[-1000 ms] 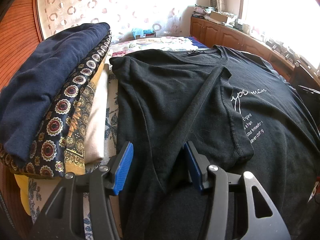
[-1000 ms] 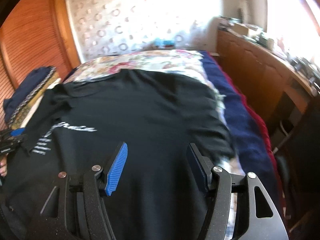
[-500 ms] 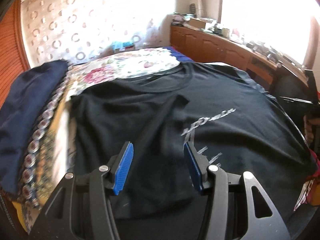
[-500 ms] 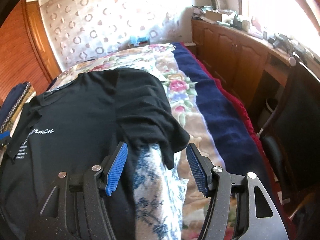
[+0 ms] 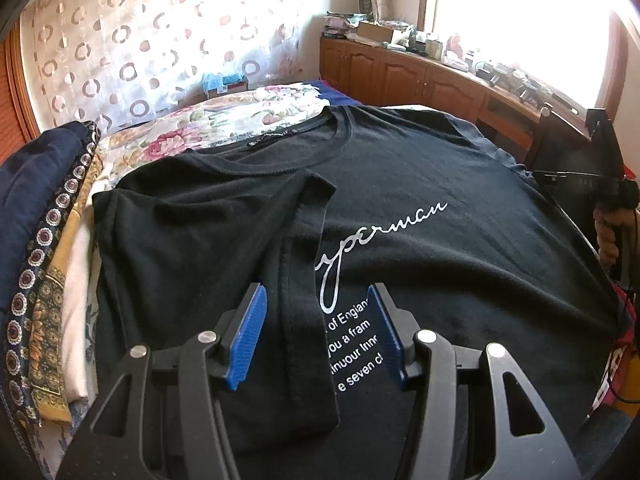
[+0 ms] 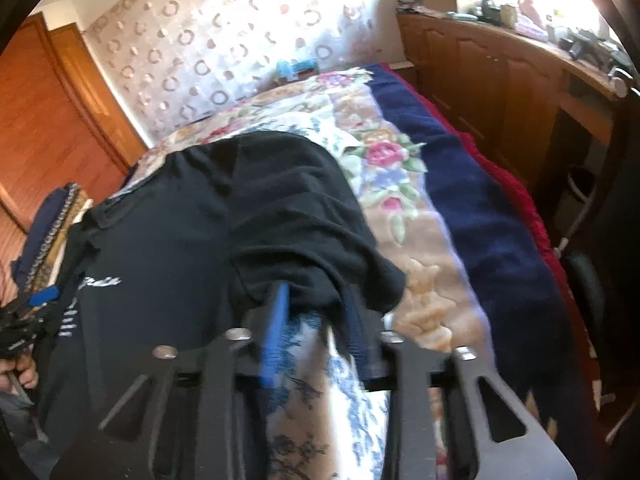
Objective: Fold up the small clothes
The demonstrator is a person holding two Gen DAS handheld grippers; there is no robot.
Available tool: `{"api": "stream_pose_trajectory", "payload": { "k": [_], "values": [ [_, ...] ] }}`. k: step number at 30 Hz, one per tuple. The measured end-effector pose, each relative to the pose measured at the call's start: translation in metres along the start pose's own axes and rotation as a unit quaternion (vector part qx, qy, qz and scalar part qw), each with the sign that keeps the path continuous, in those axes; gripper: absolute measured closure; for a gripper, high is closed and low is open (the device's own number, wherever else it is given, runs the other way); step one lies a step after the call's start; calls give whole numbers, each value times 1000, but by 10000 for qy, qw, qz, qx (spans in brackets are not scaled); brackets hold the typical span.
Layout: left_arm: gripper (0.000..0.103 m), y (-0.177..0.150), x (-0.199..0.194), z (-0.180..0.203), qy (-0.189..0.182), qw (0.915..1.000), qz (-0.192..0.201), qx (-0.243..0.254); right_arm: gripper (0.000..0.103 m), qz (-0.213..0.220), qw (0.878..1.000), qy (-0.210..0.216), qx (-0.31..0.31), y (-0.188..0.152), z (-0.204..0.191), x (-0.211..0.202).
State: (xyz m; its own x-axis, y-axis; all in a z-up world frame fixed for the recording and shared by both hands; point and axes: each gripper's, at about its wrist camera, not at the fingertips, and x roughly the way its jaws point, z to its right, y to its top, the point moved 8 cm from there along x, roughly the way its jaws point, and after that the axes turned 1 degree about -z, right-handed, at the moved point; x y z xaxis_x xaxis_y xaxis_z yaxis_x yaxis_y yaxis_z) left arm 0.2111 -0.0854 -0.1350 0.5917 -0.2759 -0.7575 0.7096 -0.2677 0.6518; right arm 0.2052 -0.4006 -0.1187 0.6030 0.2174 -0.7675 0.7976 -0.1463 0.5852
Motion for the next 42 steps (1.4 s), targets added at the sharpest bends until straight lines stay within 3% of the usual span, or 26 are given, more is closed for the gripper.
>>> {"api": "stream_pose_trajectory", "payload": {
  "k": [3,9,16,21,26,28,30,32,42],
  "values": [
    [51,-2,0,1,-16,10000,-10,-14,98,85,9988,-324,-353,3,-5,-4],
    [51,-2,-1,1,-8,10000,41,-27,100,469,9957,-471,-645,17,-17,-19],
    [51,3,-7,0,-16,9998,162,-63,100,935,9871,-143,-1295,44,-77,-42],
    [51,11,-12,0,-27,9997,248,-55,100,701,9848,359,-1546,31,-122,-30],
    [51,22,-15,5,-103,9993,361,-33,99,182,9886,339,-1458,0,-124,1],
    [51,25,-17,8,-135,9991,405,-22,95,74,9903,251,-1362,-9,-117,3],
    [51,26,-18,9,-167,9989,431,-18,73,67,9917,118,-1280,-13,-108,-2],
    [51,26,-17,10,-196,9988,437,-27,62,134,9934,72,-1139,-14,-98,-13],
    [51,24,-16,15,-262,9986,449,-74,55,426,9954,-641,-577,6,-30,-43]
  ]
}}
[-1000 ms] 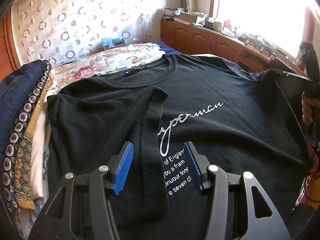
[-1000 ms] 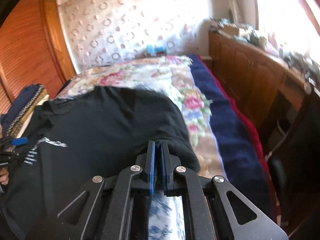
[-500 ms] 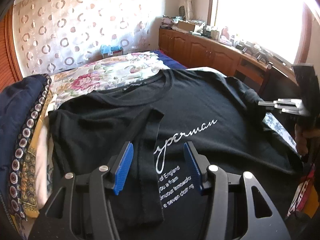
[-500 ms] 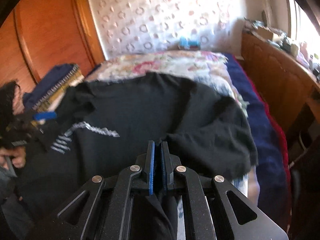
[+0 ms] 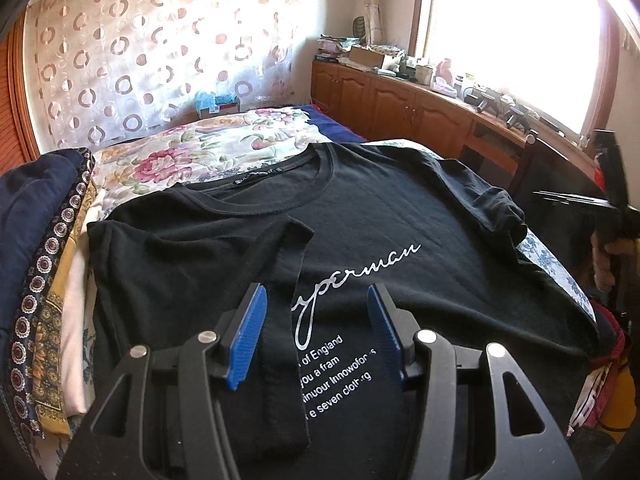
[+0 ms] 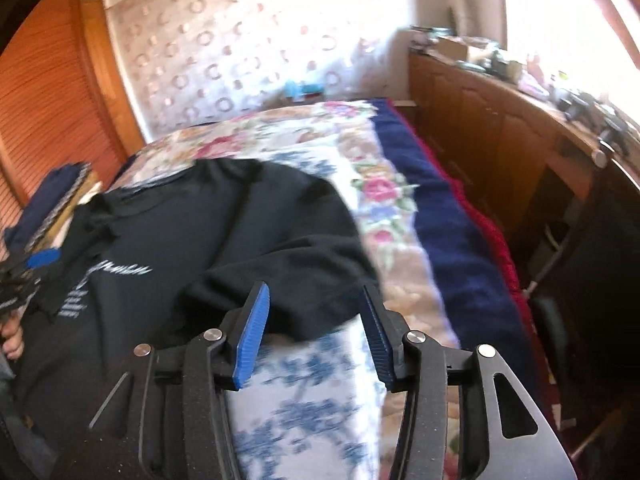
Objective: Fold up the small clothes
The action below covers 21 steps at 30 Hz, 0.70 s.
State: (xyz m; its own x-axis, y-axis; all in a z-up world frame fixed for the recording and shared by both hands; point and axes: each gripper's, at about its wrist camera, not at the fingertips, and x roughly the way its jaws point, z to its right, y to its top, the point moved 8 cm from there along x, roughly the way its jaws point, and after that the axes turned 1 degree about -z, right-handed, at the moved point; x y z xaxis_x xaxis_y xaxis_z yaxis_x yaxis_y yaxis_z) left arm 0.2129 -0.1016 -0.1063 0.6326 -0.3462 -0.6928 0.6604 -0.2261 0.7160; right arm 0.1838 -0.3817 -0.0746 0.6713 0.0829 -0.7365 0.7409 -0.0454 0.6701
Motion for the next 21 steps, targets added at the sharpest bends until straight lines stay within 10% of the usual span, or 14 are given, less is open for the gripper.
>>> {"api": "stream_pose_trajectory", "payload": {
  "k": [10,15,21],
  "values": [
    [51,4,-7,-1,68,10000,53,16,56,-427,9978,196,473,-5,26,52],
    [51,3,-7,-5,108,9999,58,-28,97,-389,9992,36,54,-4,20,54],
    [51,-2,-8,-13,170,9998,52,-119,101,117,9995,-195,-199,14,16,37]
  ]
}}
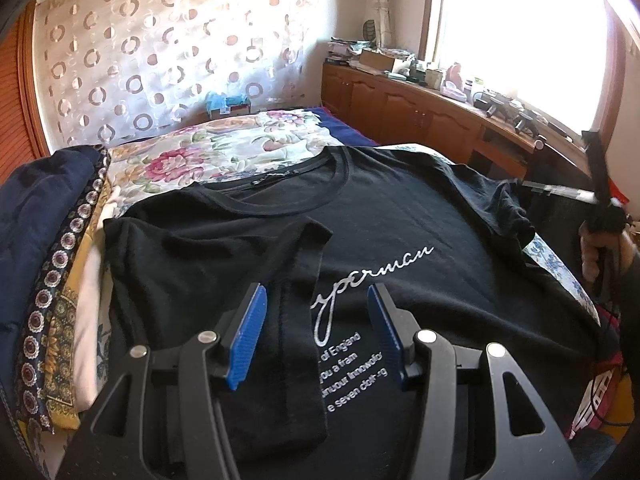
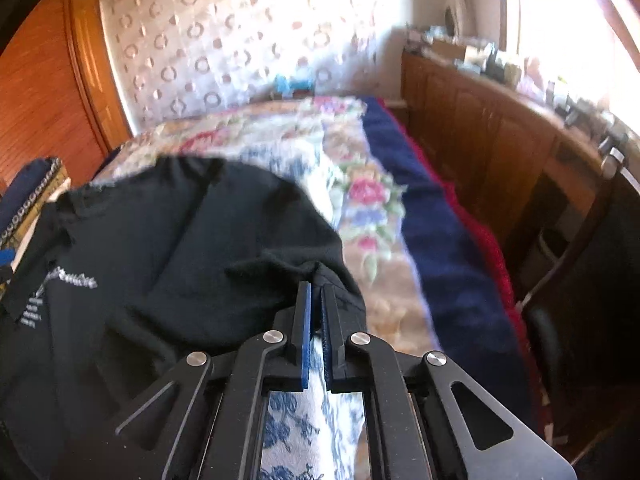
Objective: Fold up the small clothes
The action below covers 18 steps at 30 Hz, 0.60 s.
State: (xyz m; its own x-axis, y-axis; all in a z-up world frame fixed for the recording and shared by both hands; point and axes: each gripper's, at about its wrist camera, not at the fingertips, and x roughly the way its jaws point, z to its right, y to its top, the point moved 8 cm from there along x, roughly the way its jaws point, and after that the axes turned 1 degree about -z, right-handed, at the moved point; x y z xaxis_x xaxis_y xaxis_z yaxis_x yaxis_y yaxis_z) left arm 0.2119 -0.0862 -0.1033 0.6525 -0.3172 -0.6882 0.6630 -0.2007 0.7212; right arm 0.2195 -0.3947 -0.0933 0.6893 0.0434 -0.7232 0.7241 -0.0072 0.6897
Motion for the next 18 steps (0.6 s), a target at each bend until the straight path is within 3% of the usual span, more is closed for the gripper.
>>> {"api": "stream_pose_trajectory", "payload": {
  "k": [6,13,14,15,16,18],
  "values": [
    [51,-3,-6,-15,84,9998,45,-162,101,582,9966,506,-294,47,-48,-35],
    [51,-3,-12,-28,162,9994,110,-302,99,738,9768,1715,-1044,73,-162,-53],
    [51,-3,-13,-29,166,9993,114,-307,87,736,9751,1709,-1208,72,-173,-52],
    [51,-4,-14,-30,170,9993,124,-308,61,720,9752,1653,-1284,71,-177,-49],
    [51,-5,-14,-30,171,9993,129,-306,52,669,9768,1558,-1311,69,-178,-44],
    [51,-6,-14,-32,172,9993,125,-319,51,536,9798,1515,-1190,64,-171,-34]
  ]
}}
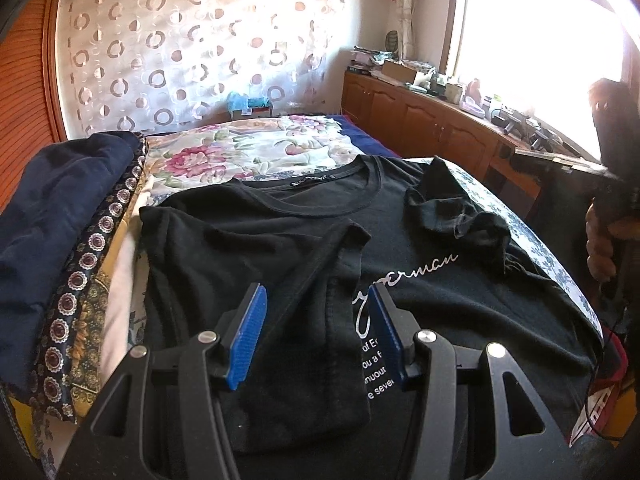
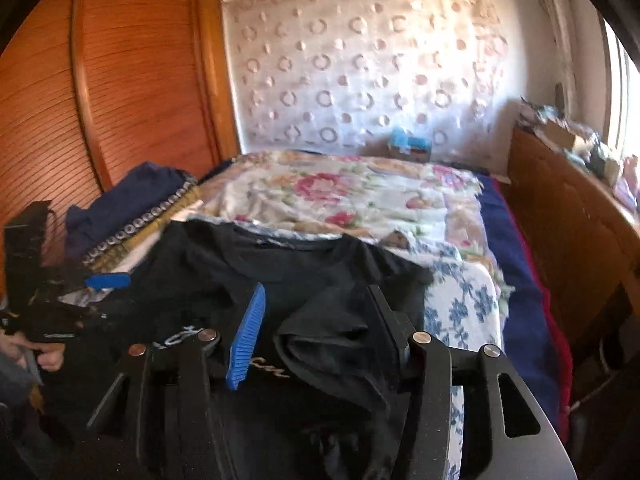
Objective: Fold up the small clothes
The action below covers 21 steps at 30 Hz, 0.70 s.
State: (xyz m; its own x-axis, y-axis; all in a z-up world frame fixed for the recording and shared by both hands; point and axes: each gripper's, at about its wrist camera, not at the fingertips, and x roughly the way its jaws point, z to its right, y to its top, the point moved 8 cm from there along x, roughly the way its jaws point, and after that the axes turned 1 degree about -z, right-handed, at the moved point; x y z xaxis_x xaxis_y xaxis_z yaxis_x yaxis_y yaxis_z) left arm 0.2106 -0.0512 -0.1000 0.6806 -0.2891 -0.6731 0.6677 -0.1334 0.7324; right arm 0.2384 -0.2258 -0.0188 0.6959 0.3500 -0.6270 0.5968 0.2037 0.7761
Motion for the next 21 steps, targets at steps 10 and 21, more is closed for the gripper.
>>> {"api": "stream_pose_trajectory", "payload": {
  "k": [10,21],
  "values": [
    [51,-4,4,-4,-11,10000,-80,-26,51,-988,9943,-175,357,-63,33,35],
    [51,-6,9,-7,14,9999,-113,-82,99,-985,9938,113,495,-74,18,28]
  ]
}}
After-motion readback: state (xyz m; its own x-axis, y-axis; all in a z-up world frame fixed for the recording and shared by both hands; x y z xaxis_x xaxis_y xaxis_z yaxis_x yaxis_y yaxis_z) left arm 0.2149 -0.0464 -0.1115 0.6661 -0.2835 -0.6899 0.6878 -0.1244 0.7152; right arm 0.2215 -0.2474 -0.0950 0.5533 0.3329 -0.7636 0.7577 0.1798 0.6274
